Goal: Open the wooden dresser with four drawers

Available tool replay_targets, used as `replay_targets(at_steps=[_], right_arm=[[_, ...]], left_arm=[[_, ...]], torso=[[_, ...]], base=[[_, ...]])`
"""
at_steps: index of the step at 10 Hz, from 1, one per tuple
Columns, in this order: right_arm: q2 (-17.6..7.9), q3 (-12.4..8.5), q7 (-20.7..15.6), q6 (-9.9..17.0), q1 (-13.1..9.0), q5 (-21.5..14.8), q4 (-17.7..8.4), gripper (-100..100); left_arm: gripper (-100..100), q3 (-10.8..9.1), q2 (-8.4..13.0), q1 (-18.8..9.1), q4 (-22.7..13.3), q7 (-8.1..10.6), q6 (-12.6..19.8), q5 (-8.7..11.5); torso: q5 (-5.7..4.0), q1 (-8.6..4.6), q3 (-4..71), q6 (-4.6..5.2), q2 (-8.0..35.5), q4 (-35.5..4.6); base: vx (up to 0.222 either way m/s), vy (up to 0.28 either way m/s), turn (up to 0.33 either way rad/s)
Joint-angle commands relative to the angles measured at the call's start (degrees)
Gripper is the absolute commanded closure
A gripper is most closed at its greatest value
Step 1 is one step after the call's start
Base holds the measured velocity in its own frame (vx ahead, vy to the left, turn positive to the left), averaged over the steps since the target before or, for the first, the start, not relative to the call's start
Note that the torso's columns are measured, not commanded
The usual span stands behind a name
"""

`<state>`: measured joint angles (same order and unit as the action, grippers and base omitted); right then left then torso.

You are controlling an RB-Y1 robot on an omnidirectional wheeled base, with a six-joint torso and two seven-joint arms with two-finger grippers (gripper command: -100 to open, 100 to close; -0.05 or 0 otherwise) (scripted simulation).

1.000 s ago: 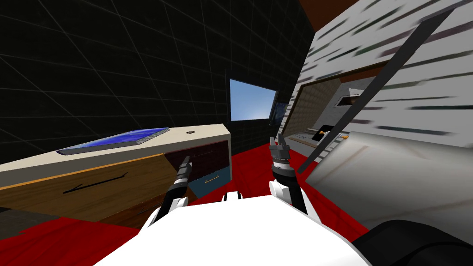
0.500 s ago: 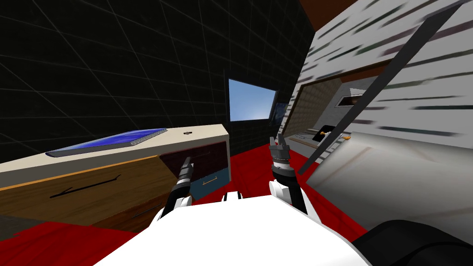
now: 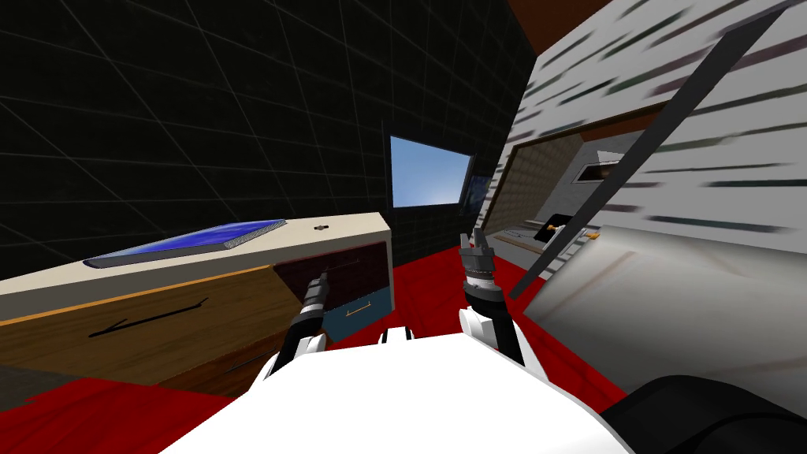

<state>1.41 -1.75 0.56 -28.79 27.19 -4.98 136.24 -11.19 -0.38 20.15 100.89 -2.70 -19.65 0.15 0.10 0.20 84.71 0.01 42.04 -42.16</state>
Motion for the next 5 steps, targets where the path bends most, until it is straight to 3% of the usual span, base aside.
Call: replay_targets(at_steps=[1, 5], right_arm=[[0.0, 0.0, 0.0, 0.0, 0.0, 0.0, 0.0, 0], [0.0, 0.0, 0.0, 0.0, 0.01, 0.0, 0.0, 0]], left_arm=[[-100, 0.01, 4.39, -0.09, -0.02, 0.01, 0.33, 0.03], [-100, 0.03, 9.3, -0.12, -0.07, 0.11, 1.05, 0.17]], torso=[[-0.05, -0.06, 0.01, -0.01, 0.01, -0.03], [-0.09, -0.11, -0.06, -0.01, 0.12, -0.09]], base=[[0.008, -0.002, 0.003], [0.007, -0.011, 0.001]])
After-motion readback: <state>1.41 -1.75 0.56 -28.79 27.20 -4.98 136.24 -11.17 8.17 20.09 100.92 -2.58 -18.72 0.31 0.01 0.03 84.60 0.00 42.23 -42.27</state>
